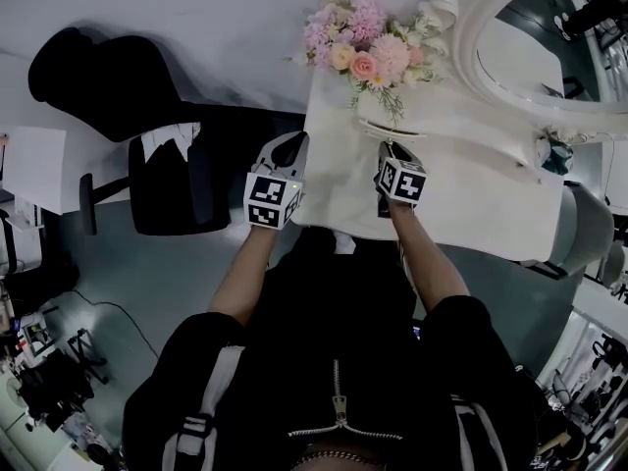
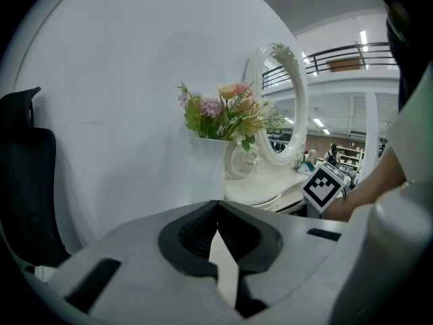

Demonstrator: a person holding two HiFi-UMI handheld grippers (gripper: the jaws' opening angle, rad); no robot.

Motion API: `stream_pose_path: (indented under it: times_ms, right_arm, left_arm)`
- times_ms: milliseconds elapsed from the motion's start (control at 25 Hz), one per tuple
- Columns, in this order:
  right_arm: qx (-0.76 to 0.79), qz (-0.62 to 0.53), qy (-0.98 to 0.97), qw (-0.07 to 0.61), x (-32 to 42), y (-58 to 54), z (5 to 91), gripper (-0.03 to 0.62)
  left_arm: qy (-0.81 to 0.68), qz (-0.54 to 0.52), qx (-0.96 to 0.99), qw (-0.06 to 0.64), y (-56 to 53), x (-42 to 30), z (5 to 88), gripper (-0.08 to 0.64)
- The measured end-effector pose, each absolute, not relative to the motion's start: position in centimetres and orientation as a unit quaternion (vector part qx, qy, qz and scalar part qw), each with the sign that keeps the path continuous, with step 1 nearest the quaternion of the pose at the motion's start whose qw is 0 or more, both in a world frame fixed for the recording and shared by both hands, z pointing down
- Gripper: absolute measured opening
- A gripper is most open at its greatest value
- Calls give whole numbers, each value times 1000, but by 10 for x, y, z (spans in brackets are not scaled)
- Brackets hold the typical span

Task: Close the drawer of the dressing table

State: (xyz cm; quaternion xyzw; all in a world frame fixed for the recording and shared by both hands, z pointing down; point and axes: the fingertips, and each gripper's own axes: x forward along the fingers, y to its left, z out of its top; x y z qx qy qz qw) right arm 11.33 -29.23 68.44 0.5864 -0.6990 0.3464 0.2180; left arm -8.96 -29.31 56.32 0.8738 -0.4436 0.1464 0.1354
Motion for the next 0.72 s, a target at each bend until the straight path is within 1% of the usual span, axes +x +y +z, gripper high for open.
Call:
stream_pose_path:
  times_ms: [720]
  right_arm:
    - [582,355,-697,223,112,-307,695,100]
  left_arm:
    - [-448,153,869,145,-299,-93,572,0]
